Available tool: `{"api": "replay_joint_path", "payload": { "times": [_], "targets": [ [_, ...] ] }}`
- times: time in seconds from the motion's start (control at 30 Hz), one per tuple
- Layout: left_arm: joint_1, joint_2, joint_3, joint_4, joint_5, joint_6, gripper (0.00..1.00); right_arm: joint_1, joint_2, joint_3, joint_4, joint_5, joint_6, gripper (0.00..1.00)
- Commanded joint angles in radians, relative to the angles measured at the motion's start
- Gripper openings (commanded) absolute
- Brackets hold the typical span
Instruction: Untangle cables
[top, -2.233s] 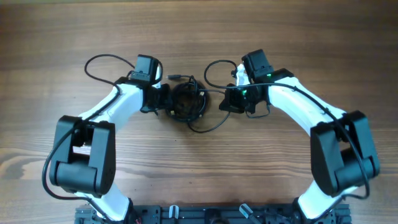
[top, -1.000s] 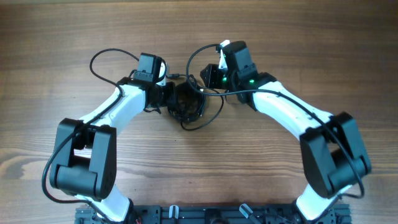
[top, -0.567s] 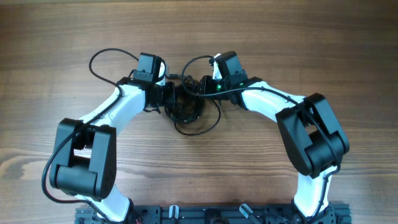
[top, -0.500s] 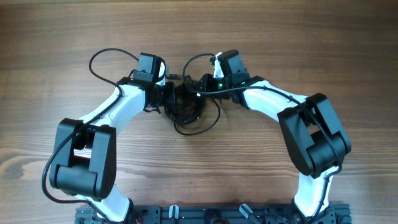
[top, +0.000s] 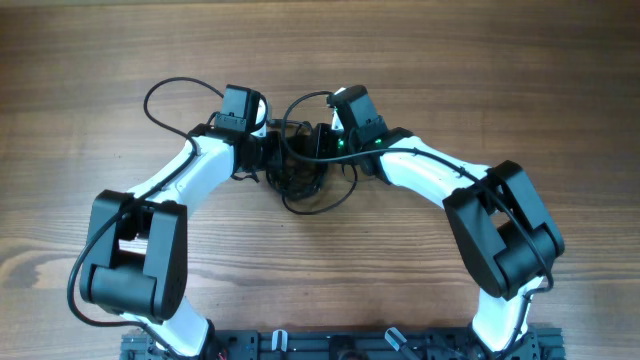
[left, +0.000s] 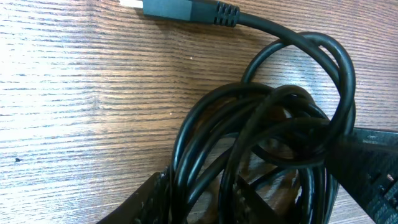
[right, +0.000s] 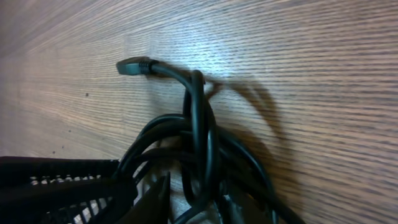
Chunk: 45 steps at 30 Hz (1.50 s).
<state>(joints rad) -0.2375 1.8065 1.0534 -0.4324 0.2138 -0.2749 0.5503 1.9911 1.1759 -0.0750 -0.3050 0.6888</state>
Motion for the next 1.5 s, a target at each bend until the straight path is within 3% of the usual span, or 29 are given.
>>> {"api": "replay_joint_path", "payload": {
  "times": [0.0,0.33,0.47,0.53,0.63,0.73,0.83,1.1,1.23,1.3,1.47],
  "targets": [
    [-0.001,0.014,0.000,0.003,-0.002,0.005,0.36,0.000,-0.018,0.000,-0.026,0.086,0.021,0.22],
    [-0.001,0.014,0.000,0.007,-0.002,0.005,0.36,0.022,0.033,0.000,0.014,0.088,0.048,0.20],
    [-0.001,0.014,0.000,0.007,-0.002,0.005,0.36,0.022,0.033,0.000,0.032,0.088,0.048,0.06],
    [-0.001,0.014,0.000,0.007,-0.002,0.005,0.36,0.019,0.032,0.000,0.025,0.087,0.046,0.04],
    [-0.001,0.014,0.000,0.006,-0.002,0.005,0.36,-0.018,0.001,0.000,0.001,-0.098,0.027,0.04],
    [-0.001,0.014,0.000,0.006,-0.002,0.000,0.36,-0.064,-0.063,0.000,0.013,-0.318,-0.210,0.04],
    [-0.001,0.014,0.000,0.006,-0.002,-0.011,0.37,-0.090,-0.131,0.000,0.013,-0.536,-0.347,0.04],
    [0.001,0.014,0.000,-0.013,-0.109,-0.081,0.33,-0.094,-0.226,0.000,0.018,-0.758,-0.344,0.04],
    [0.019,0.014,0.000,-0.024,-0.112,-0.082,0.19,-0.142,-0.298,0.000,0.019,-0.818,-0.206,0.04],
    [0.036,0.014,0.000,-0.031,-0.111,-0.083,0.18,-0.188,-0.309,0.000,0.029,-0.889,-0.137,0.04],
    [0.080,0.014,0.000,-0.048,-0.111,-0.107,0.19,-0.283,-0.309,0.000,0.031,-1.012,-0.132,0.04]
  ]
}}
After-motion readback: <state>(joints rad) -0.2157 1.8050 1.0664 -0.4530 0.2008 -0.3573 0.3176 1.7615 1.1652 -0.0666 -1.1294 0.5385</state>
